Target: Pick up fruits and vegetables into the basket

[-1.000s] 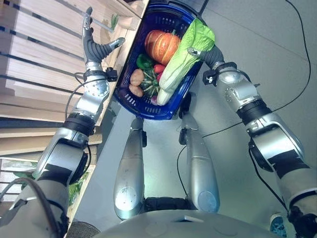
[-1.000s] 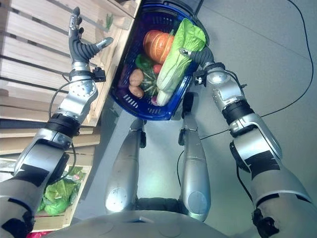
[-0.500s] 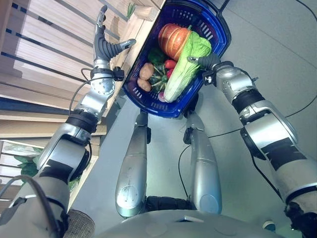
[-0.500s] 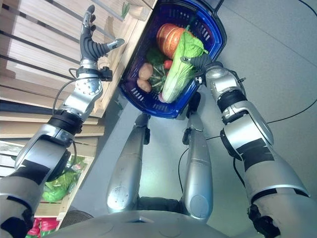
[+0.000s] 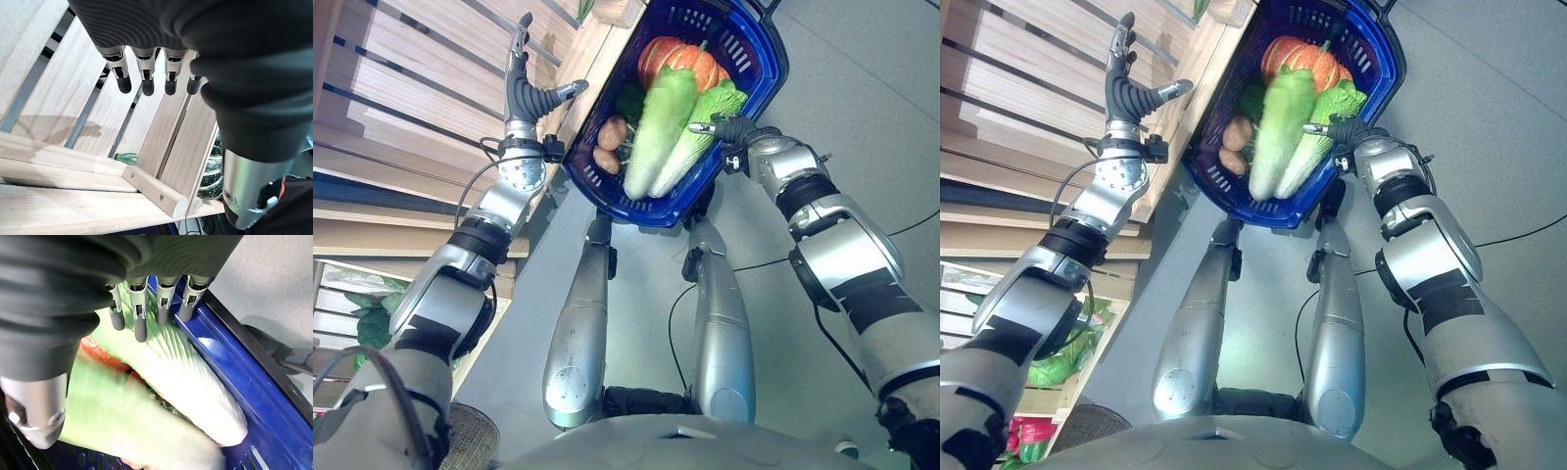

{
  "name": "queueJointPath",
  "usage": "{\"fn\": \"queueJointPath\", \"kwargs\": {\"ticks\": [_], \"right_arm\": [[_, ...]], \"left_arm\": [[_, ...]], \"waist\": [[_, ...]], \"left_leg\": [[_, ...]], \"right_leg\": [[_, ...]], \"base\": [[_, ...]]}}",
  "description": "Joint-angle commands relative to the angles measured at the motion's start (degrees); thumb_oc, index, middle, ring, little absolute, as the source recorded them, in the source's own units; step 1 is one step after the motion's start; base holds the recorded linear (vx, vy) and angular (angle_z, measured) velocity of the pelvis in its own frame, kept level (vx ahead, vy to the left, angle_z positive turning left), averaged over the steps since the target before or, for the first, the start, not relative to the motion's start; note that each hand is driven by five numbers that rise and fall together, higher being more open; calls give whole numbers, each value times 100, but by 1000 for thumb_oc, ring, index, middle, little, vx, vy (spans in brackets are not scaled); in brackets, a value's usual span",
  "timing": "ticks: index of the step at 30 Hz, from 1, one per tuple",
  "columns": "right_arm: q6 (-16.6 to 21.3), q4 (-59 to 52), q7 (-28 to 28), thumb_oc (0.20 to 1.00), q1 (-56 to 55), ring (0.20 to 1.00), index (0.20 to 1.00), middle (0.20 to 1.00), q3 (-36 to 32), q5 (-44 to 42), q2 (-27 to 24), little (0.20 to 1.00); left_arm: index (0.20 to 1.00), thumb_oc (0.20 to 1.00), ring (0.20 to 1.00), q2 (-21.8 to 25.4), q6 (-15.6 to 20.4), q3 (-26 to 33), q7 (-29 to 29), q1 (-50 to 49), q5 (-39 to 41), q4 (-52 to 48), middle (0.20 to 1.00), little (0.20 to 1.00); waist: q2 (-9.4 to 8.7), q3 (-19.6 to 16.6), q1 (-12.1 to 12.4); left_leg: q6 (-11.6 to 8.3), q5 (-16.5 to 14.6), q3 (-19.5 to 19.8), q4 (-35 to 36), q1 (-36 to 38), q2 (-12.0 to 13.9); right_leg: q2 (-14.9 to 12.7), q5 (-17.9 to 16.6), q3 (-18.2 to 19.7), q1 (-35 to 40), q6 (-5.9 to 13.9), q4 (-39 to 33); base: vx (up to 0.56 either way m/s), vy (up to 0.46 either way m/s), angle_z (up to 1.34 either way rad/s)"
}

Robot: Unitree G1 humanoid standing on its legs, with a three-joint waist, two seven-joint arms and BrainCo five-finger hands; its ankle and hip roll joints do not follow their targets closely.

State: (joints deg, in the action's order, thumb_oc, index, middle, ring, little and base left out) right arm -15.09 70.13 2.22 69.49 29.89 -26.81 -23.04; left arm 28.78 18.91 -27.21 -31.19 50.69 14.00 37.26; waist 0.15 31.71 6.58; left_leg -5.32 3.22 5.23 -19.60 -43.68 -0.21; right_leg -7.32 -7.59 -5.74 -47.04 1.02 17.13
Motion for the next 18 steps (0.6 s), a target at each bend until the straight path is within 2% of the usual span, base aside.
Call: {"fn": "queueJointPath", "kwargs": {"ticks": [1,5,9,16,18], "right_arm": [[6,189,-58,1000,152,1000,1000,1000,19,57,-183,1000],[83,217,-89,1000,121,1000,1000,1000,-14,79,-187,1000],[344,173,-158,1000,15,1000,1000,1000,-69,71,-241,1000],[1174,-133,-429,1000,-486,1000,1000,1000,-217,143,-334,1000],[1416,-347,-482,1000,-875,1000,1000,1000,-287,152,-434,1000]], "left_arm": [[1000,1000,1000,-225,293,256,-140,-26,-7,-251,1000,1000],[1000,1000,1000,-209,254,273,-108,-79,-30,-274,1000,1000],[1000,1000,1000,-139,78,254,-42,-191,-120,-339,1000,1000],[1000,1000,1000,118,-180,341,221,-668,-255,-227,1000,1000],[1000,1000,1000,227,-218,379,420,-987,-233,-142,1000,1000]], "waist": [[600,-192,-4],[594,-192,-13],[568,-192,-38],[472,-192,-110],[424,-192,-160]], "left_leg": [[248,16,-166,222,-57,-499],[255,4,-181,256,46,-494],[261,-5,-188,377,297,-489],[221,66,-230,893,1219,-397],[201,63,-262,1147,1735,-354]], "right_leg": [[350,872,-345,204,241,564],[348,867,-341,305,245,524],[342,842,-339,545,257,392],[267,695,-340,1431,347,-163],[222,679,-343,1931,393,-400]], "base": [[0,0,0],[0,0,0],[0,0,0],[-38,37,-3],[-42,37,-9]]}}
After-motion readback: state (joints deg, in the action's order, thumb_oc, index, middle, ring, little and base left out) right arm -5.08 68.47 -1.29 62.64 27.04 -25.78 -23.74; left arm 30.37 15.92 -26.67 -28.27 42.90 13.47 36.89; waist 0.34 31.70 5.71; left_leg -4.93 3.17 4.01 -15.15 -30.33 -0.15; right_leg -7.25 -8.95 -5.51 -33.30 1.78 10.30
